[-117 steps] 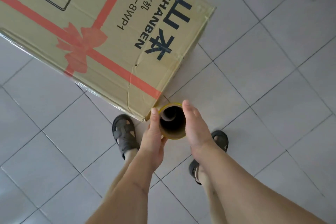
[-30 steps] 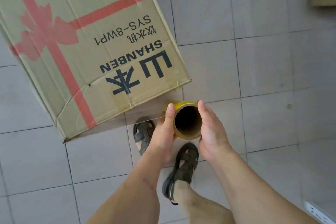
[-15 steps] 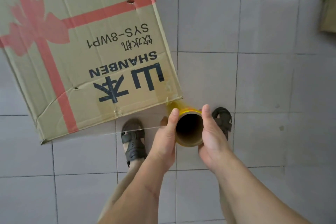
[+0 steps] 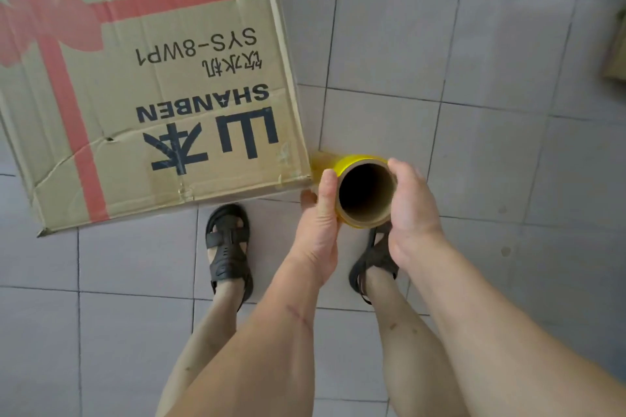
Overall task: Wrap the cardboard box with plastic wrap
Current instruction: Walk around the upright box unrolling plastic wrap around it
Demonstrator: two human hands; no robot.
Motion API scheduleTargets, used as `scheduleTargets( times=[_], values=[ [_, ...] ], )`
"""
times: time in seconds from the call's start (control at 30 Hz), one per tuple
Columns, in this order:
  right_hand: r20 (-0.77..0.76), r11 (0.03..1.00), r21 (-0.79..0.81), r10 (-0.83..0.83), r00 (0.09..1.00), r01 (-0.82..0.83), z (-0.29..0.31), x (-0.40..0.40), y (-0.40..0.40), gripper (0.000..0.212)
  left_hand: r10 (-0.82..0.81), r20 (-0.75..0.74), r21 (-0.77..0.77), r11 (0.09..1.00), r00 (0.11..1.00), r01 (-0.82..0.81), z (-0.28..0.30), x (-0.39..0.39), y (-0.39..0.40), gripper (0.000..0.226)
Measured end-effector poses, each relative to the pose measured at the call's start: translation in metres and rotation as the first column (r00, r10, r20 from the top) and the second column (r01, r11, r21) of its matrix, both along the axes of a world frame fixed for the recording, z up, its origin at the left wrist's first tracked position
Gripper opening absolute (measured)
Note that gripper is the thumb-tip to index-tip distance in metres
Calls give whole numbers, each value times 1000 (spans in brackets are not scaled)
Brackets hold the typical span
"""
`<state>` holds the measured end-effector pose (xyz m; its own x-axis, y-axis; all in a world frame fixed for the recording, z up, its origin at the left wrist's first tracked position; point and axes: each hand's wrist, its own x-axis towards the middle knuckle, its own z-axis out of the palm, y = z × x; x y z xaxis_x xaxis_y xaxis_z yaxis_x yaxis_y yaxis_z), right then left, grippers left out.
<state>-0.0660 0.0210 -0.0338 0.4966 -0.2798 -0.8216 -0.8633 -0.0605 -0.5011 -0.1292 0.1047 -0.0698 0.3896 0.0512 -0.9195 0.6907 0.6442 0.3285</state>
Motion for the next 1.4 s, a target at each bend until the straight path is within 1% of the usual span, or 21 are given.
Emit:
scheduleTargets(
  times=[0.07,0.1,0.13,0.17,0.23,0.27,0.37,0.53,0.6,0.7,0.73,0.8,0.83,0.93,1.0,1.07,1.13,1.2,1.27,1.33,1.4],
  values=[
    [-68,994,83,-60,996,66,-4,1,-8,62,-37,33,48,998,999,35,-3,2,-1,126],
    [-70,990,120,-72,995,81,-6,2,-11,69,-52,51,38,998,997,50,-3,3,-1,127],
    [-70,986,150,-63,996,73,-9,3,-12,70,-57,59,24,998,997,56,-4,3,0,125],
    [-62,986,161,-43,997,52,-8,7,-11,61,-50,64,7,999,997,50,-2,3,-1,122],
    [-55,986,164,-25,998,34,-5,16,-11,31,-25,76,-28,999,997,27,-1,3,-3,113],
    [-60,987,156,-25,998,34,-5,19,-12,25,-13,78,-41,999,997,16,-1,3,-5,115],
    [-48,993,114,2,999,4,-2,24,-11,27,9,80,-62,998,997,-4,2,9,-8,117],
    [61,975,3,223,973,-224,-2,48,-3,22,117,95,-203,974,989,-96,0,18,-13,89],
    [78,953,-2,302,950,-303,-5,60,-3,17,128,110,-210,972,986,-103,-1,21,-19,94],
    [81,955,84,278,957,-284,-10,61,-13,15,189,94,-103,978,977,-179,-3,30,-26,110],
    [63,956,134,255,965,-261,-10,59,-17,24,206,90,-73,977,974,-200,-3,33,-27,113],
    [21,946,199,258,966,-256,-8,56,-22,47,224,91,-74,973,970,-218,-2,34,-30,115],
    [6,933,219,290,957,-284,-7,58,-23,47,226,95,-89,972,969,-218,-2,33,-32,114],
    [6,891,224,404,915,-395,-1,76,-21,31,240,99,-109,967,966,-229,4,37,-37,116],
    [35,867,195,462,886,-459,1,88,-17,28,309,91,-121,947,947,-297,6,44,-39,120],
    [51,854,153,495,867,-497,4,96,-12,26,389,93,-176,913,917,-369,7,49,-40,120],
    [66,832,100,542,838,-546,2,107,-7,24,400,97,-187,907,911,-378,7,54,-41,117],
    [42,832,63,550,834,-552,1,116,-5,27,379,77,-106,923,922,-371,6,62,-42,119],
    [5,864,71,500,866,-499,0,119,-4,33,376,45,-41,927,926,-374,1,72,-38,114],
    [-13,878,95,473,881,-470,2,117,1,30,370,20,-27,929,929,-369,-1,77,-35,112],
    [-31,878,105,473,881,-467,2,116,6,29,393,17,-29,919,919,-392,-3,78,-30,118]
  ],
)
